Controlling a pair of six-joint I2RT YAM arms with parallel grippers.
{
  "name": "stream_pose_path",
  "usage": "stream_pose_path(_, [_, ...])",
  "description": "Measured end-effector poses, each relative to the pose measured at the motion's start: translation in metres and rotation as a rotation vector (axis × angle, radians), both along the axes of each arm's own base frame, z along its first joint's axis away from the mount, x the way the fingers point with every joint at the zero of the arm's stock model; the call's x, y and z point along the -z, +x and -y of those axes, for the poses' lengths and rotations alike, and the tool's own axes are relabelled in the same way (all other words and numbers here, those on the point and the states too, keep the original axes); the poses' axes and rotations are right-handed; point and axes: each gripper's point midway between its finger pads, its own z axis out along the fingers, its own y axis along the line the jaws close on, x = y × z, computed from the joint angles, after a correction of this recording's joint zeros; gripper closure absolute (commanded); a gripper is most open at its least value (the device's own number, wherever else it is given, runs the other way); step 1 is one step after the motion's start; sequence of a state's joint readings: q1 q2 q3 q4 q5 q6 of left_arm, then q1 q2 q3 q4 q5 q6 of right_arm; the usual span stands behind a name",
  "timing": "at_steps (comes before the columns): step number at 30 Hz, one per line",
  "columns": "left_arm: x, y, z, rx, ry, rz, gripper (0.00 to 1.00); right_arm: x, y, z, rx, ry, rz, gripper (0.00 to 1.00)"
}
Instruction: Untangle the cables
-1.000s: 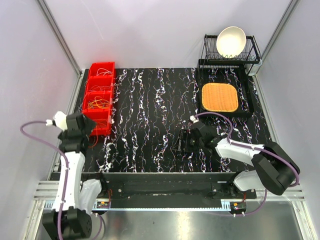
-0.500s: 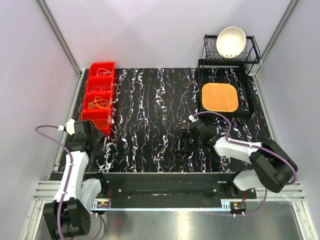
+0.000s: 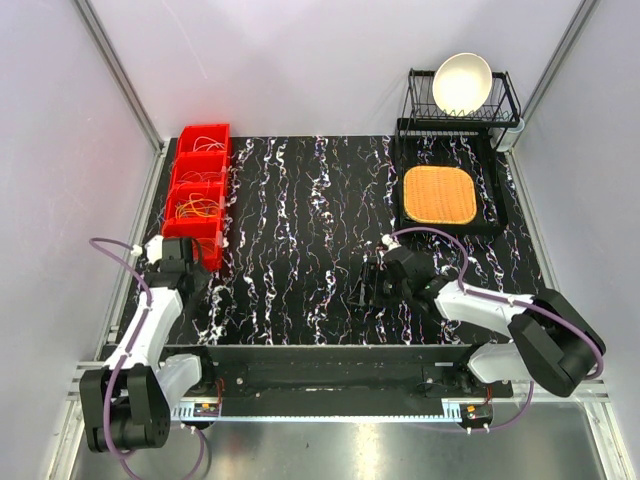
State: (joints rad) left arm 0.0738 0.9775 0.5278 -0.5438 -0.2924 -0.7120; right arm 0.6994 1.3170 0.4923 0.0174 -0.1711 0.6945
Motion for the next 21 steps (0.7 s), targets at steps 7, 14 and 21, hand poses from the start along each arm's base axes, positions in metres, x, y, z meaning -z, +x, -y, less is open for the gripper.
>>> stream_pose_path(7, [0.005, -0.001, -0.001, 0.005, 0.014, -0.029, 1.0, -0.001, -0.002, 0.0, -0.013, 0.011, 0.01, 0.26])
stream_pose_path(14, [-0.016, 0.005, -0.006, 0.02, 0.055, 0.009, 0.47, -0.001, -0.005, 0.0, -0.023, 0.021, 0.007, 0.26])
stream_pose_path(21, [-0.024, 0.008, 0.0, 0.062, 0.064, 0.03, 0.41, -0.001, -0.006, -0.001, -0.025, 0.024, 0.005, 0.26])
